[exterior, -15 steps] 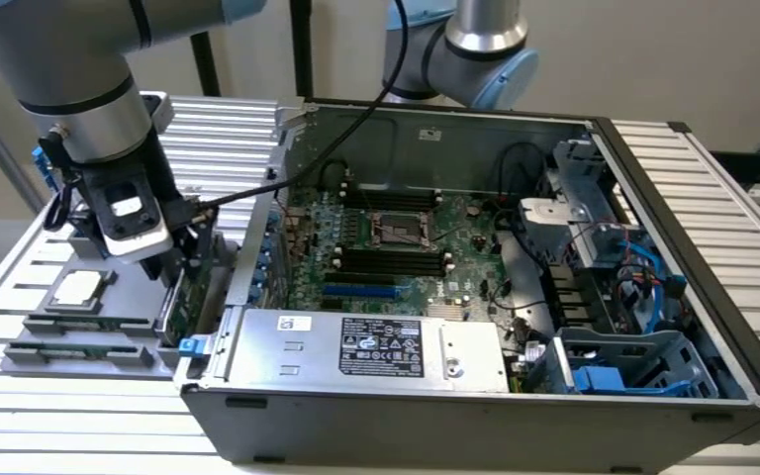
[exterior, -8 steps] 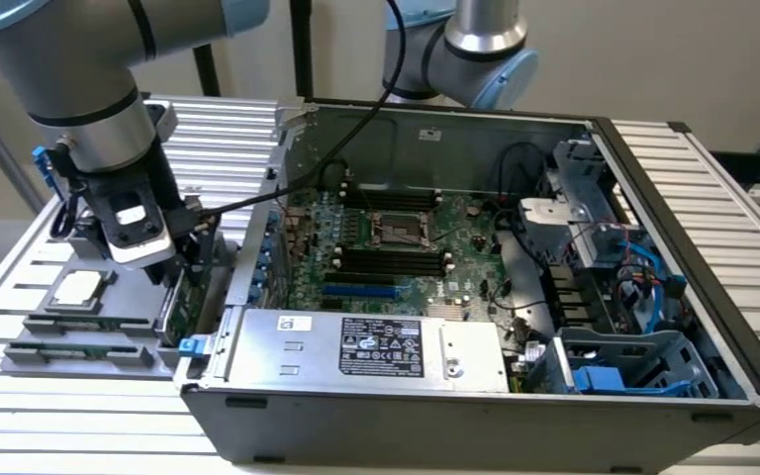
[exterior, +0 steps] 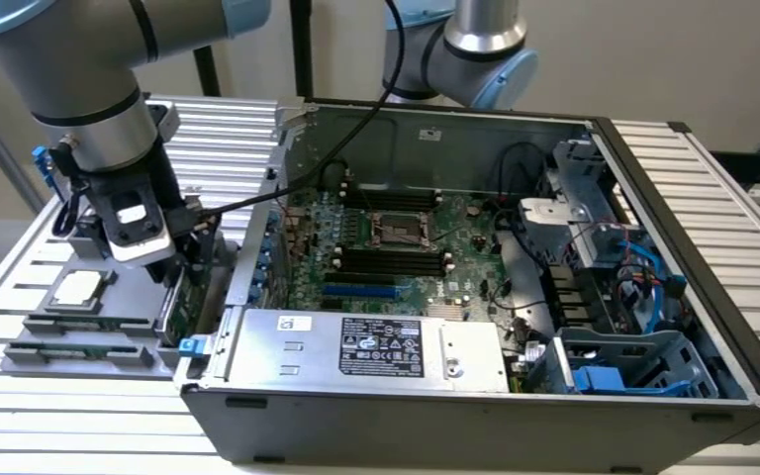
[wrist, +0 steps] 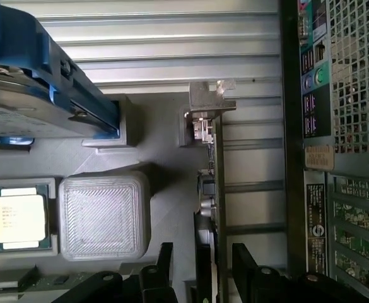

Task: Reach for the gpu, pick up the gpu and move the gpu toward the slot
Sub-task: 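Pick up the gpu and move the gpu toward the slot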

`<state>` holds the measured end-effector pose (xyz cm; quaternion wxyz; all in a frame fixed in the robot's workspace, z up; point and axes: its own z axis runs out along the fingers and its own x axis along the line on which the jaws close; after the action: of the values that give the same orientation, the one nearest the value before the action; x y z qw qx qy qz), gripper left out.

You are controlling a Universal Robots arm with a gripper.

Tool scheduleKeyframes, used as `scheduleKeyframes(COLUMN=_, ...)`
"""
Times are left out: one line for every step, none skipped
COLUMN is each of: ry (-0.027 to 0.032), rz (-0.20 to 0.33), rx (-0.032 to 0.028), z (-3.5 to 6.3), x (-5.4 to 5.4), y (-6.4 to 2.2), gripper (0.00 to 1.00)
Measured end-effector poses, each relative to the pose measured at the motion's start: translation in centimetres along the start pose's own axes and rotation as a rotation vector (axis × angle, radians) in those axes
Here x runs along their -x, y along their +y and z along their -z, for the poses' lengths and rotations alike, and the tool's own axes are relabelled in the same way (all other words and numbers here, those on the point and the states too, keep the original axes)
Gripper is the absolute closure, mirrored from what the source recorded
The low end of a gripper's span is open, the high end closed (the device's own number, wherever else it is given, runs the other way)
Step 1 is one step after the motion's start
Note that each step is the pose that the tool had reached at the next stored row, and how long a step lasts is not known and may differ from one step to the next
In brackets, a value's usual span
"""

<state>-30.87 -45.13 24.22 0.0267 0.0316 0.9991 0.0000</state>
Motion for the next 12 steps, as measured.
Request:
scheduleKeyframes(ry=0.0000, rz=-0.001, rx=-0.0002, z=-0.02, x=-0.01, y=0.06, gripper=0.50)
scheduleKeyframes(ry=-0.0003, rz=-0.002, rx=-0.0002, z=-0.05, x=-0.01, y=0.12, gripper=0.50)
scheduleKeyframes(ry=-0.0006, rz=-0.003, rx=-0.0001, z=-0.09, x=-0.02, y=0.16, gripper=0.50)
scheduleKeyframes(ry=-0.0011, rz=-0.003, rx=0.0001, z=-0.13, x=-0.02, y=0.20, gripper=0.50)
scheduleKeyframes(ry=-0.0015, rz=-0.003, rx=0.0001, z=-0.16, x=-0.03, y=0.24, gripper=0.50)
scheduleKeyframes(ry=-0.0016, rz=-0.003, rx=-0.0002, z=-0.17, x=-0.03, y=0.26, gripper=0.50)
scheduleKeyframes(ry=-0.0017, rz=-0.003, rx=-0.0005, z=-0.17, x=-0.03, y=0.26, gripper=0.50)
scheduleKeyframes(ry=-0.0017, rz=-0.003, rx=-0.0007, z=-0.17, x=-0.03, y=0.26, gripper=0.50)
scheduleKeyframes(ry=-0.0019, rz=-0.004, rx=-0.0008, z=-0.17, x=-0.04, y=0.27, gripper=0.50)
scheduleKeyframes(ry=-0.0022, rz=-0.004, rx=-0.0008, z=-0.18, x=-0.04, y=0.27, gripper=0.50)
scheduleKeyframes(ry=-0.0027, rz=-0.004, rx=-0.0007, z=-0.20, x=-0.05, y=0.27, gripper=0.50)
scheduleKeyframes(ry=-0.0030, rz=-0.004, rx=-0.0007, z=-0.21, x=-0.05, y=0.27, gripper=0.50)
